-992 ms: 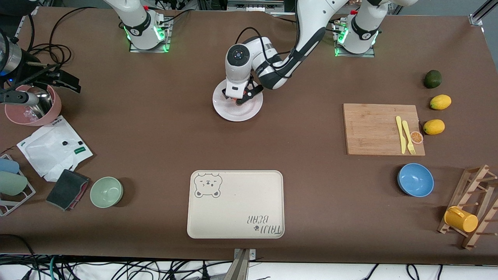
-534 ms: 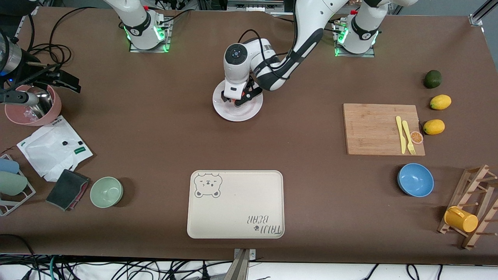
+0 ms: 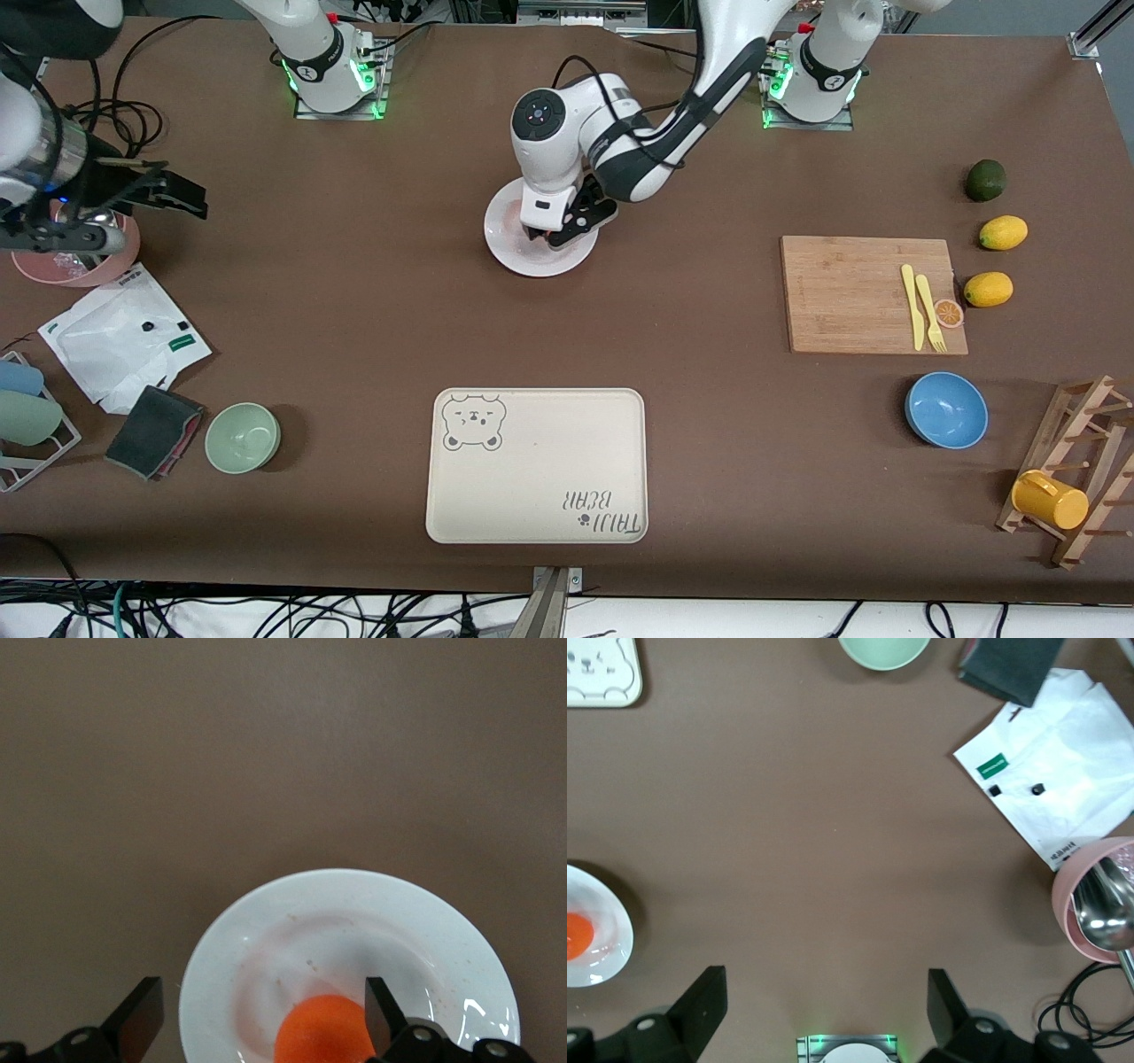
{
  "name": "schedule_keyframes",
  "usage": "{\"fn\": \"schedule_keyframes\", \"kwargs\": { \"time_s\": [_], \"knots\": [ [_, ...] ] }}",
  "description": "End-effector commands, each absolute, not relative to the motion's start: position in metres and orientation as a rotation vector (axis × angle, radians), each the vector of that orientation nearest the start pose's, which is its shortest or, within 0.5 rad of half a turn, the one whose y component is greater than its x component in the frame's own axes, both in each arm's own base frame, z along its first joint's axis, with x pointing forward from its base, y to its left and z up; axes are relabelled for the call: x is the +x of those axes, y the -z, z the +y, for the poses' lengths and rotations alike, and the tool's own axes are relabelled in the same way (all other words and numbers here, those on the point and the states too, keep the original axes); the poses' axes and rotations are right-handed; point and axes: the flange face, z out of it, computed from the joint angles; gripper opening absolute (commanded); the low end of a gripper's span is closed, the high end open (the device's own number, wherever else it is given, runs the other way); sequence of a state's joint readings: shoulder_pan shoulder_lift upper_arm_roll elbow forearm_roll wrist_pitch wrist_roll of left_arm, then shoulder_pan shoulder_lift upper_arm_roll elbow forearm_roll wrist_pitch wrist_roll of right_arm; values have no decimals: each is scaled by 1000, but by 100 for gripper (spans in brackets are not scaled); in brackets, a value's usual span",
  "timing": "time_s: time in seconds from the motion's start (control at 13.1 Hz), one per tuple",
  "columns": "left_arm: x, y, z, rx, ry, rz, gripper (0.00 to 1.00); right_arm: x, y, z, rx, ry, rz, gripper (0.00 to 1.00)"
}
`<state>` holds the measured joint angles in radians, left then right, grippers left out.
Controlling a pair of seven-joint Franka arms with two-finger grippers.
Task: Place orange and plate with both arms
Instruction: 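Release the orange onto the plate while the right gripper reaches toward the plate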
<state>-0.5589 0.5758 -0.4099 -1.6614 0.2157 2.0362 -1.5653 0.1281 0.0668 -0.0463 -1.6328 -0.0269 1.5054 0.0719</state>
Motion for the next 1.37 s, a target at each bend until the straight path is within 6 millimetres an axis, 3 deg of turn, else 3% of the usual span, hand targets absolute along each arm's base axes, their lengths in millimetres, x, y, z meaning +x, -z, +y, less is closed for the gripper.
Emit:
{"fn": "schedule_keyframes", "kwargs": {
  "time_s": [0.0,0.08,0.31,0.53,0.69,0.92,1.07,1.14,1.3],
  "knots": [
    [438,-314,-487,-2865,-125,-617,100,573,-522,71,-3172,-401,-96,100],
    [455,-323,-473,-2857,-147,-564,100,573,-514,88,-3172,-427,-137,100],
    [514,-345,-413,-2887,-182,-480,100,579,-452,149,-3140,-505,-257,100],
    [576,-386,-338,-2952,-150,-463,100,571,-396,169,-2990,-476,-114,100],
    [601,-406,-293,-2980,-141,-379,100,559,-363,174,-2868,-467,4,100],
    [616,-460,-227,-3007,-85,-220,100,534,-318,195,-2730,-380,160,100],
    [612,-493,-195,-3001,-89,-93,100,513,-289,212,-2664,-343,233,100],
    [609,-515,-179,-2995,-43,-56,100,501,-278,222,-2623,-333,221,100],
    [604,-545,-144,-3017,-13,3,100,482,-269,219,-2551,-325,159,100]
  ]
}}
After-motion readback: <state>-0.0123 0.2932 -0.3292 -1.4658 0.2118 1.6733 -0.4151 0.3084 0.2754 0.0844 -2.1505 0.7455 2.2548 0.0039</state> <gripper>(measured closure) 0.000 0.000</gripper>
